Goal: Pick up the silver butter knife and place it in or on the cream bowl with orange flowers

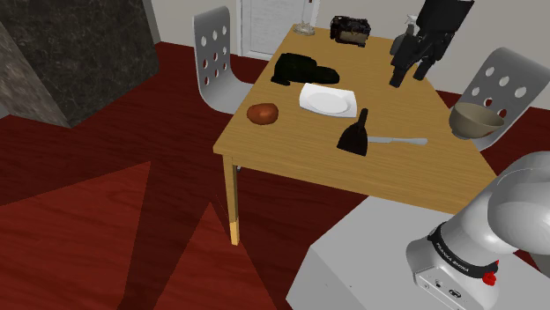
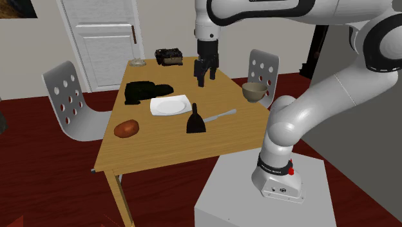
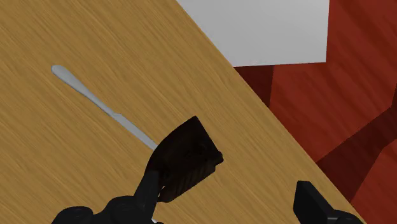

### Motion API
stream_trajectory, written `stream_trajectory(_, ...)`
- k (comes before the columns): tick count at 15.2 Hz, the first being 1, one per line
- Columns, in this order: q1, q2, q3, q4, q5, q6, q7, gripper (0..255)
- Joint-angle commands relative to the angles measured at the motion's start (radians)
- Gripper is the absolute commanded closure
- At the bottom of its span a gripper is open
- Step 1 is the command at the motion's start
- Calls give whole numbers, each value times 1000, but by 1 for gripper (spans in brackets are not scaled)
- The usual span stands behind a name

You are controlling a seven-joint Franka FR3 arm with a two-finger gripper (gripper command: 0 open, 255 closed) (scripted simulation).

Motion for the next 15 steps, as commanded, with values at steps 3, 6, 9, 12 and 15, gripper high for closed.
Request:
stream_trajectory(3, 11, -23, -53, -58, -29, 30, -107, 0)
stream_trajectory(6, 25, -42, -139, -132, -81, 77, -268, 0)
stream_trajectory(9, 35, -38, -229, -188, -139, 130, -430, 0)
stream_trajectory(12, 44, -8, -324, -225, -197, 192, -593, 0)
stream_trajectory(15, 60, 48, -422, -245, -252, 261, -756, 0)
